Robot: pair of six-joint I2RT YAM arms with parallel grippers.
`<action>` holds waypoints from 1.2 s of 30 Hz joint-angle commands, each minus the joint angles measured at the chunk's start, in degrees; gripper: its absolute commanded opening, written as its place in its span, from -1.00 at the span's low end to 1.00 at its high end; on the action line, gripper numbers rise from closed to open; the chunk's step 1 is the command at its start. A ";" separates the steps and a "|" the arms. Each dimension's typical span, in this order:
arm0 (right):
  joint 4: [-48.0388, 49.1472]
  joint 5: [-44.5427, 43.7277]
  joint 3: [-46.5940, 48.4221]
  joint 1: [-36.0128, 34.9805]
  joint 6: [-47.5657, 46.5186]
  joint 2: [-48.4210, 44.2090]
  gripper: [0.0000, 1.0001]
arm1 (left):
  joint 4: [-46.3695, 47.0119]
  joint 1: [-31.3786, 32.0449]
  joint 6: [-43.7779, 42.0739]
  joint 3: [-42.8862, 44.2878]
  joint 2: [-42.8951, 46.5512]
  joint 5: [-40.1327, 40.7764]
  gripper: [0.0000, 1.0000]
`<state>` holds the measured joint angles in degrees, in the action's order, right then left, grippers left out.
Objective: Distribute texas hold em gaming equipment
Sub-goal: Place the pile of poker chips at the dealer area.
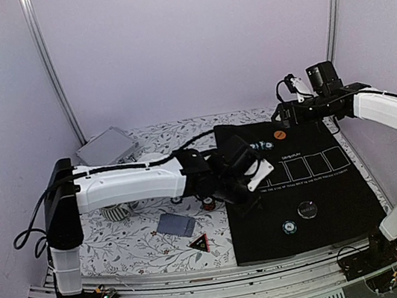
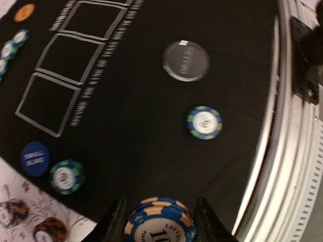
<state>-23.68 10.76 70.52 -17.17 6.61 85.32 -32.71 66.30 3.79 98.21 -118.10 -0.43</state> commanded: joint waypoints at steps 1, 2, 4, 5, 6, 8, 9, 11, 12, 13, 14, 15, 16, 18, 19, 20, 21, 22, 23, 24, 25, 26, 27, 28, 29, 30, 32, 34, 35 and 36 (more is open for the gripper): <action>-0.58 -0.39 -2.70 0.39 0.24 -2.50 0.98 | -1.92 4.68 -0.75 5.02 -6.18 -2.27 -1.00; -0.58 -0.32 -3.09 0.39 0.31 -2.80 0.98 | -1.92 5.21 -0.31 6.22 -7.57 -2.80 -1.00; -0.58 -0.29 -3.77 0.40 0.33 -3.49 0.98 | -2.23 6.36 -0.08 8.42 -10.28 -3.03 -1.00; -0.58 -0.30 -4.21 0.42 0.33 -4.05 0.98 | -2.52 7.16 0.09 9.42 -11.59 -2.88 -1.00; -0.53 -0.39 -4.58 0.46 0.33 -4.38 0.98 | -2.75 7.52 0.31 10.47 -12.74 -2.76 -1.00; -0.58 -0.61 -5.41 0.47 0.27 -5.45 0.98 | -2.81 8.79 0.94 11.90 -14.57 -2.44 -1.00; -0.53 -0.66 -5.74 0.47 0.20 -5.82 0.98 | -2.84 9.30 1.11 12.64 -15.55 -2.02 -1.00; -0.41 -0.73 -6.21 0.47 0.11 -6.33 0.98 | -3.20 10.15 1.17 14.32 -17.64 -0.64 -1.00; -0.40 -0.62 -6.27 0.39 0.14 -6.53 0.98 | -3.95 10.34 1.32 15.59 -18.74 -0.01 -1.00; -0.40 -0.48 -6.32 0.46 0.20 -6.66 0.98 | -4.90 10.37 1.75 16.92 -19.88 0.46 -1.00; -0.40 -0.35 -6.36 0.51 0.19 -6.84 0.98 | -5.99 10.41 2.15 18.14 -20.87 0.88 -1.00; -0.42 -0.19 -6.46 0.47 0.16 -7.10 0.98 | -6.93 10.42 2.52 19.14 -21.57 1.30 -1.00; -0.40 -0.27 -6.57 0.47 0.16 -7.46 0.98 | -7.42 10.40 2.85 19.34 -21.97 1.66 -1.00; -0.40 -0.52 -6.83 0.47 0.14 -8.15 0.98 | -7.71 10.40 3.26 18.66 -21.88 1.39 -1.00; -0.42 -0.63 -6.99 0.47 0.02 -8.43 0.98 | -7.68 10.42 3.51 18.14 -21.64 1.19 -1.00; -0.40 -0.66 -7.09 0.47 -0.01 -8.62 0.98 | -7.70 10.50 3.70 17.70 -21.50 0.82 -1.00; -0.33 -0.61 -7.20 0.45 -0.09 -8.75 0.98 | -7.72 10.51 3.68 17.37 -21.27 0.68 -1.00; -0.33 -0.51 -7.30 0.48 -0.04 -8.84 0.98 | -7.64 10.50 3.67 17.02 -21.21 0.68 -1.00; -0.25 -0.43 -7.29 0.47 0.02 -8.81 0.98 | -7.63 10.58 3.68 16.89 -21.20 0.68 -1.00; -0.23 -0.33 -7.26 0.47 0.06 -8.71 0.98 | -7.63 10.56 3.63 16.89 -21.30 0.66 -1.00; -0.22 -0.12 -7.24 0.47 0.07 -8.62 0.98 | -7.63 10.64 3.41 16.96 -21.56 0.54 -1.00; -0.24 -0.13 -7.17 0.48 0.19 -8.59 0.98 | -7.63 10.67 3.11 17.19 -21.77 0.64 -1.00; -0.23 0.04 -7.18 0.53 0.19 -8.60 0.98 | -7.71 10.74 2.87 17.39 -21.96 0.73 -0.94; -0.22 0.04 -7.22 0.48 0.16 -8.64 0.98 | -7.75 10.73 2.76 17.44 -21.97 0.71 -0.69; -0.30 0.05 -7.09 0.47 0.22 -8.69 0.98 | -7.87 10.72 2.70 17.45 -21.99 0.64 -0.46; -0.31 0.02 -7.07 0.43 0.24 -8.80 0.98 | -7.99 10.75 2.71 17.53 -22.00 0.61 -0.27; -0.25 0.00 -6.93 0.46 0.23 -8.94 0.98 | -8.43 10.75 2.71 17.65 -21.99 0.54 -0.07; -0.31 0.04 -6.81 0.48 0.12 -9.03 0.97 | -9.08 10.73 2.56 18.07 -22.21 0.45 0.02; -0.31 -0.01 -6.85 0.47 0.09 -9.03 0.97 | -9.37 10.69 2.41 18.25 -22.34 0.43 0.05; -0.29 -0.02 -6.74 0.48 0.20 -9.04 0.98 | -9.60 10.72 2.29 18.40 -22.34 0.43 0.07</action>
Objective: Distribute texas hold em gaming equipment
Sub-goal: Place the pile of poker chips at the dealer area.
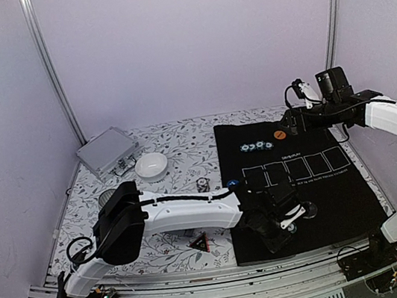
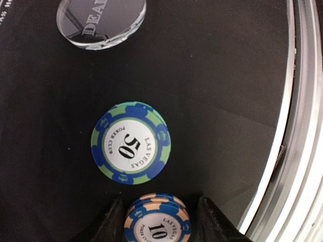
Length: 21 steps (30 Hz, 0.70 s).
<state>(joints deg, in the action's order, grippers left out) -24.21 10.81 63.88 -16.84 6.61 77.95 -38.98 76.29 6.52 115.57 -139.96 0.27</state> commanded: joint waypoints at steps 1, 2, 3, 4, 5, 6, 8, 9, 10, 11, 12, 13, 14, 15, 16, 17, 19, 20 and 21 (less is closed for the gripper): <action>0.16 0.02 -0.02 0.19 0.21 -1.67 0.98 | -3.44 0.76 -0.60 1.06 -0.49 -0.27 0.07; 0.21 0.12 0.02 0.16 0.24 -1.63 0.98 | -3.39 0.76 -0.63 1.06 -0.32 -0.16 0.08; 0.23 0.29 0.02 0.14 0.18 -1.58 0.98 | -3.38 0.69 -0.68 1.13 -0.13 0.16 0.08; 0.22 0.41 0.10 0.22 0.16 -1.62 0.98 | -3.38 0.69 -0.78 1.21 0.19 0.80 0.08; 0.21 0.57 0.08 0.17 0.16 -1.58 0.98 | -3.38 0.62 -0.92 1.36 0.74 1.72 0.08; 0.19 0.61 0.10 0.16 0.16 -1.50 0.98 | -3.34 0.57 -1.09 1.66 1.42 2.56 0.08; 0.21 0.85 0.08 0.12 0.28 -1.43 0.98 | -2.91 0.35 -1.71 2.44 3.41 3.28 0.14; 0.19 0.94 0.06 0.20 0.26 -1.35 0.98 | -2.03 0.35 -2.33 2.21 4.62 2.57 0.18; 0.14 0.97 0.10 0.18 0.25 -1.32 0.98 | -0.81 0.32 -3.30 1.68 6.30 1.45 0.23; 0.20 1.00 0.11 0.18 0.32 -1.16 0.98 | 0.68 0.37 -4.26 0.77 8.04 -0.36 0.27; 0.21 0.98 0.15 0.15 0.33 -1.10 0.98 | 2.17 0.43 -5.53 -0.46 9.84 -2.36 0.32; 0.21 1.01 0.19 0.20 0.40 -1.10 0.98 | 3.38 0.37 -6.84 -1.74 11.88 -4.93 0.36; 0.21 1.05 0.15 0.13 0.38 -1.12 0.98 | 4.58 0.34 -7.55 -3.11 13.75 -6.05 0.39; 0.21 1.07 0.27 0.12 0.41 -1.06 0.98 | 5.99 0.04 -7.77 -4.67 15.97 -7.20 0.44; 0.19 0.99 0.35 0.17 0.42 -1.09 0.98 | 7.29 -0.63 -7.50 -6.19 18.14 -8.95 0.49; 0.19 0.96 0.43 0.16 0.42 -1.08 0.98 | 8.38 -1.74 -6.87 -7.66 19.96 -10.05 0.54; 0.13 0.74 0.54 0.21 0.65 -1.10 0.98 | 9.63 -4.80 -4.66 -10.07 24.04 -10.48 0.68; 0.12 0.67 0.50 0.23 0.67 -1.17 0.98 | 9.58 -6.54 -3.77 -11.29 25.39 -9.24 0.79; 0.12 0.61 0.48 0.23 0.65 -1.15 0.98 | 9.27 -9.02 -3.17 -12.71 26.53 -6.82 0.86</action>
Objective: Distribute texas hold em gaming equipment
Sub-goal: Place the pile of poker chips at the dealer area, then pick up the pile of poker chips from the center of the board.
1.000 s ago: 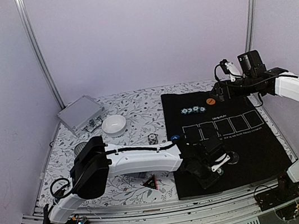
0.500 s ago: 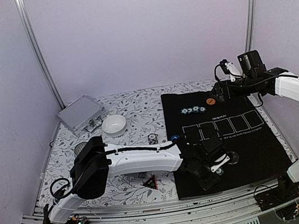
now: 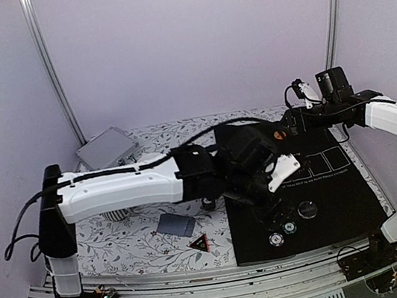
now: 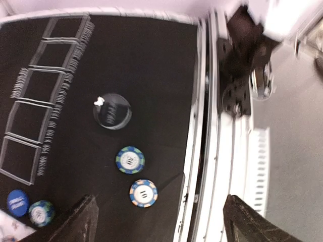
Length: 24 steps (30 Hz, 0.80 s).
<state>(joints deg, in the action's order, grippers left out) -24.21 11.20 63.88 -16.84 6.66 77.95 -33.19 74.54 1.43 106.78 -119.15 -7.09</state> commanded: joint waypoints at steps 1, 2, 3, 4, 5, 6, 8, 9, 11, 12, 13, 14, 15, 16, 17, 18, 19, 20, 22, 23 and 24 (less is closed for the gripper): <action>0.12 0.21 0.46 0.22 0.64 -1.22 0.98 | 2.72 -9.01 2.37 -4.69 7.00 3.21 0.93; 0.09 0.18 0.42 0.20 0.64 -1.27 0.98 | 1.59 -10.97 2.80 -5.10 8.26 5.46 0.96; 0.04 0.17 0.38 0.23 0.60 -1.23 0.98 | 0.54 -12.74 3.29 -5.30 8.67 7.72 0.96; 0.04 0.16 0.29 0.23 0.56 -1.29 0.98 | -0.51 -14.64 3.73 -5.39 8.75 9.71 0.96; -0.03 0.10 0.12 0.22 0.55 -1.28 0.98 | -1.40 -16.58 3.95 -5.44 8.53 11.62 0.96; -0.05 0.04 0.05 0.21 0.40 -1.25 0.98 | -2.06 -18.27 4.12 -5.59 8.16 13.34 0.96; -0.12 -0.07 -0.14 0.23 0.38 -1.25 0.98 | -3.15 -21.63 4.37 -5.35 7.06 16.76 0.96; -0.14 -0.19 -0.28 0.19 0.31 -1.16 0.98 | -3.60 -23.04 4.37 -5.11 4.60 17.97 0.96; -0.21 -0.30 -0.29 0.27 0.24 -0.99 0.98 | -4.14 -25.15 4.64 -4.68 1.99 20.19 0.96; -0.22 -0.35 -0.34 0.22 0.21 -0.91 0.98 | -4.12 -25.96 4.86 -4.72 0.86 20.65 0.96; -0.29 -0.37 -0.33 0.23 0.12 -0.88 0.98 | -3.74 -26.55 5.04 -4.93 -0.21 20.57 0.96; -0.31 -0.39 -0.33 0.21 0.16 -0.80 0.98 | -2.91 -27.09 5.19 -5.19 -1.12 20.39 0.96; -0.31 -0.39 -0.40 0.18 0.13 -0.75 0.98 | -2.34 -27.47 5.16 -5.30 -2.16 19.80 0.96; -0.31 -0.45 -0.48 0.23 -0.02 -0.63 0.98 | -1.86 -27.81 5.16 -5.35 -3.17 19.37 0.96; -0.40 -0.52 -0.47 0.25 -0.02 -0.45 0.98 | -1.52 -28.07 5.12 -5.03 -4.20 19.38 0.96; -0.45 -0.52 -0.35 0.23 -0.06 -0.28 0.98 | -1.38 -28.27 4.97 -4.76 -5.22 19.27 0.96; -0.49 -0.48 -0.27 0.26 -0.13 -0.17 0.98 | -1.36 -28.52 4.95 -4.50 -6.43 19.29 0.96; -0.57 -0.49 -0.20 0.18 -0.15 -0.04 0.98 | -1.35 -28.76 4.98 -4.39 -7.24 19.20 0.96; -0.66 -0.54 -0.20 0.17 -0.15 0.03 0.98 | -1.31 -29.32 5.13 -4.67 -8.16 18.38 0.95; -0.67 -0.59 -0.25 0.18 -0.15 0.04 0.98 | -1.22 -29.47 5.16 -4.92 -8.46 17.61 0.92; -0.67 -0.79 -0.29 0.26 -0.27 0.13 0.98 | -1.18 -29.63 5.16 -5.19 -8.68 16.57 0.89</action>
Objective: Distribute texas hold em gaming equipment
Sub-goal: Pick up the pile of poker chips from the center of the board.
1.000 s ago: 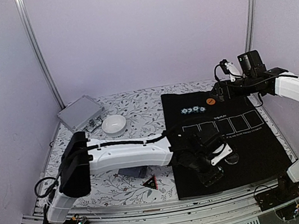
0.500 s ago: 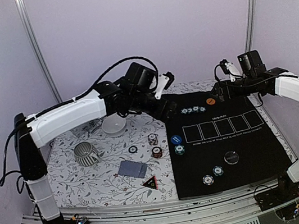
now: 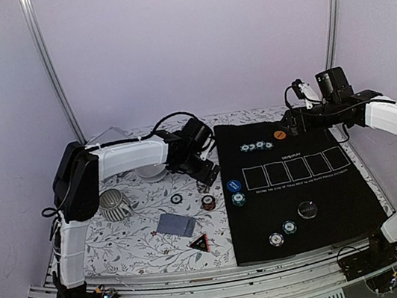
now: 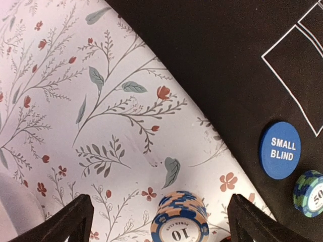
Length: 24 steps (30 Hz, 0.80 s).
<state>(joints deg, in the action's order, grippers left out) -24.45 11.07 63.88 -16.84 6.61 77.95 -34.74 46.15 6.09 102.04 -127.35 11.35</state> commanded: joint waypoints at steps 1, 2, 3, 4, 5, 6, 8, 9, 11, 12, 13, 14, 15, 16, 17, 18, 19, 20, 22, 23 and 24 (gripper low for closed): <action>-0.42 -0.73 -0.34 0.29 -0.34 0.22 0.98 | 0.38 -1.30 0.50 -0.72 -0.75 -2.67 0.85; -0.42 -0.76 -0.33 0.27 -0.36 0.31 0.98 | 0.38 -1.29 0.44 -0.96 -1.04 -3.61 0.81; -0.38 -0.74 -0.33 0.25 -0.37 0.47 0.98 | 0.38 -1.32 0.42 -1.11 -1.32 -4.48 0.76; -0.39 -0.64 -0.27 0.31 -0.37 0.62 0.98 | 0.38 -1.32 0.35 -1.18 -1.66 -5.30 0.72; -0.34 -0.65 -0.22 0.32 -0.37 0.86 0.98 | 0.38 -1.28 0.27 -1.39 -1.99 -5.79 0.69; -0.39 -0.68 -0.16 0.32 -0.29 1.03 0.98 | 0.38 -1.31 0.24 -1.53 -2.34 -6.17 0.63; -0.47 -0.63 -0.07 0.32 -0.28 1.21 0.98 | 0.36 -1.34 0.16 -1.88 -2.62 -6.41 0.53; -0.43 -0.65 0.01 0.32 -0.35 1.18 0.98 | 0.33 -1.34 0.19 -2.06 -2.70 -6.28 0.51; -0.43 -0.66 0.02 0.31 -0.37 1.05 0.98 | -0.10 -1.33 0.15 -1.91 -3.02 -5.91 0.51; -0.43 -0.68 -0.02 0.32 -0.37 1.02 0.98 | -0.27 -1.53 0.20 -1.90 -3.15 -5.84 0.51; -0.42 -0.74 0.01 0.39 -0.37 1.01 0.98 | -0.32 -1.51 0.24 -1.96 -3.24 -5.77 0.51; -0.42 -0.77 0.01 0.40 -0.37 0.97 0.98 | -0.33 -1.54 0.24 -1.98 -3.30 -5.81 0.50; -0.38 -0.79 0.00 0.38 -0.44 0.97 0.98 | -0.33 -1.55 0.17 -1.97 -3.38 -5.82 0.43; -0.49 -0.72 0.09 0.40 -0.41 0.97 0.98 | -0.33 -1.53 0.24 -1.94 -3.38 -5.93 0.36; -0.50 -0.67 0.15 0.40 -0.38 0.89 0.98 | -0.33 -1.51 0.20 -2.02 -3.31 -6.19 0.31; -0.51 -0.65 0.19 0.38 -0.31 0.89 0.98 | -0.33 -1.52 0.36 -2.06 -3.22 -6.50 0.25; -0.51 -0.63 0.17 0.48 -0.29 0.80 0.98 | -0.33 -1.53 0.37 -2.17 -3.11 -6.75 0.18; -0.59 -0.62 0.27 0.49 -0.36 0.75 0.98 | -0.33 -1.51 0.49 -2.27 -2.97 -7.00 0.12; -0.60 -0.65 0.28 0.44 -0.37 0.71 0.98 | -0.33 -1.52 0.50 -2.57 -2.87 -7.07 0.09; -0.60 -0.68 0.33 0.49 -0.44 0.61 0.98 | -0.33 -1.51 0.48 -2.74 -2.67 -7.00 0.09; -0.65 -0.62 0.37 0.57 -0.42 0.54 0.98 | -0.37 -1.50 0.55 -2.99 -2.52 -6.96 0.05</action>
<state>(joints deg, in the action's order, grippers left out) -24.53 11.03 63.88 -16.78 6.57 78.61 -34.83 45.34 6.26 100.29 -130.47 5.21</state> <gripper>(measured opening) 0.988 0.548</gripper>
